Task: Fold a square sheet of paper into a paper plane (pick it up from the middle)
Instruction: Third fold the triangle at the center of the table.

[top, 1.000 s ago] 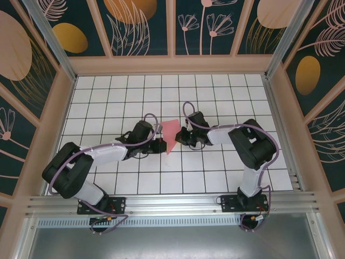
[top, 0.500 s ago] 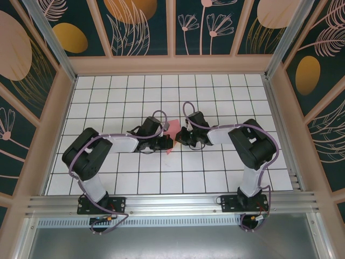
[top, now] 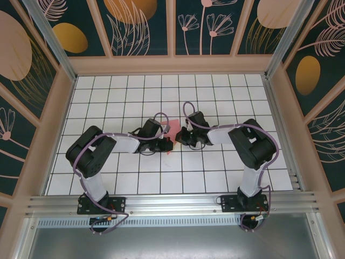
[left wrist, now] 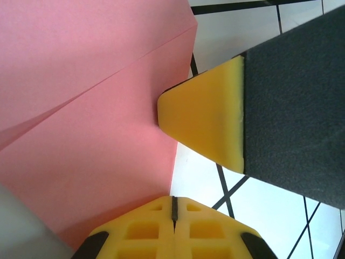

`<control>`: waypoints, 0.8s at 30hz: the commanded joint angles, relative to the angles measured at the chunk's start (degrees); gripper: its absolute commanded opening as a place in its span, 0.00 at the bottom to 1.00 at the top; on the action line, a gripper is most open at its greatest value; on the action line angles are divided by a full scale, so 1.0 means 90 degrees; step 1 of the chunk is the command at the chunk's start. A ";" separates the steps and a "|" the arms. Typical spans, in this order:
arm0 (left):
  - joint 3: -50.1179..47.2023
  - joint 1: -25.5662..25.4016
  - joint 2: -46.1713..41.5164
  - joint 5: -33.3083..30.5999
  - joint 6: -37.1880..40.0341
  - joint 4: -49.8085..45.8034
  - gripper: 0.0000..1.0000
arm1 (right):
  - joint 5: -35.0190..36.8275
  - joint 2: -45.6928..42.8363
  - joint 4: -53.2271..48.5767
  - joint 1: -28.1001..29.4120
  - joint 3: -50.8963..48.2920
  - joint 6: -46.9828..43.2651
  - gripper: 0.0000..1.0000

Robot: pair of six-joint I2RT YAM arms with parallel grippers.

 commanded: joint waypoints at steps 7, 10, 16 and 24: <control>-0.0950 -0.0335 -0.0502 -0.0011 0.0236 -0.0968 0.00 | 0.0569 0.0479 -0.0894 -0.0054 -0.0276 0.0033 0.00; -0.1117 -0.0493 -0.0531 -0.0113 0.0148 -0.0990 0.00 | 0.0559 0.0463 -0.0821 -0.0048 -0.0347 0.0090 0.00; -0.1225 -0.0499 -0.0770 -0.0290 0.0193 -0.1192 0.00 | 0.0578 0.0440 -0.0850 -0.0047 -0.0363 0.0094 0.00; -0.0908 -0.0496 -0.1572 -0.0044 0.0290 -0.1265 0.00 | 0.0573 0.0435 -0.0862 -0.0052 -0.0324 0.0083 0.00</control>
